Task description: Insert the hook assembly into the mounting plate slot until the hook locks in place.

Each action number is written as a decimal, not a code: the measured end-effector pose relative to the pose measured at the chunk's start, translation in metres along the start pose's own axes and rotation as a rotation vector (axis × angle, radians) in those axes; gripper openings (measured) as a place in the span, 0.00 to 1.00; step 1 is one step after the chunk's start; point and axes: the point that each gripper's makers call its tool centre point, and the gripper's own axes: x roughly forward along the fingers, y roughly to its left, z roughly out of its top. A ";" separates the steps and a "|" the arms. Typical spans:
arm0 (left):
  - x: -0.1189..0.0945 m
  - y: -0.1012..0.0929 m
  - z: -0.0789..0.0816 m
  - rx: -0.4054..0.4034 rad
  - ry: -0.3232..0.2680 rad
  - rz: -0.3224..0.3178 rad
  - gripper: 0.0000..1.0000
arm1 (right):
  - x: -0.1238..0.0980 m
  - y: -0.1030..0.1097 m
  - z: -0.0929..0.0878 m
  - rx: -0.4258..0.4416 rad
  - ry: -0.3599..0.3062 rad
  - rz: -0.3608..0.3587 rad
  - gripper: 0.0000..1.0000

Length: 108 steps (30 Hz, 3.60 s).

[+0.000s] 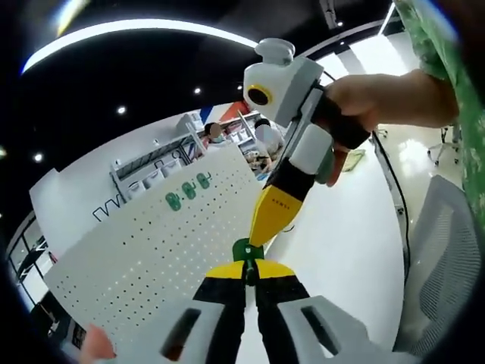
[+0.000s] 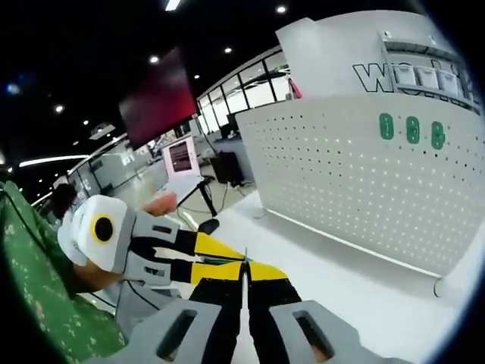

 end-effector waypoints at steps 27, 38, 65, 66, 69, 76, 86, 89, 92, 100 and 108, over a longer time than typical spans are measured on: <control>0.000 0.032 -0.007 -0.247 0.004 0.083 0.03 | -0.003 0.008 0.006 -0.225 -0.100 0.002 0.85; 0.011 0.044 -0.017 -0.372 0.042 0.125 0.03 | 0.000 0.010 -0.005 -0.271 -0.087 0.023 1.00; 0.050 0.082 0.000 -0.579 0.000 0.240 0.03 | -0.004 0.001 0.001 -0.227 -0.144 0.010 1.00; 0.053 0.085 0.002 -0.581 -0.003 0.245 0.03 | -0.004 0.000 0.001 -0.226 -0.146 0.009 1.00; 0.063 0.094 0.009 -0.586 -0.023 0.261 0.03 | -0.005 -0.001 0.001 -0.228 -0.146 0.008 1.00; 0.083 0.108 0.016 -0.606 -0.042 0.288 0.03 | -0.010 -0.007 0.001 -0.228 -0.146 0.002 0.99; 0.102 0.125 0.031 -0.585 -0.052 0.312 0.03 | -0.013 -0.013 0.000 -0.220 -0.150 -0.001 0.99; 0.108 0.135 0.036 -0.589 -0.053 0.328 0.03 | -0.014 -0.014 0.000 -0.217 -0.148 0.001 0.98; 0.114 0.142 0.039 -0.589 -0.055 0.339 0.03 | -0.015 -0.016 0.000 -0.216 -0.149 0.001 0.98; 0.133 0.161 0.044 -0.600 -0.039 0.367 0.03 | -0.019 -0.023 -0.003 -0.204 -0.151 -0.005 0.98; 0.153 0.174 0.038 -0.609 0.005 0.382 0.03 | -0.021 -0.031 -0.007 -0.188 -0.151 -0.004 0.97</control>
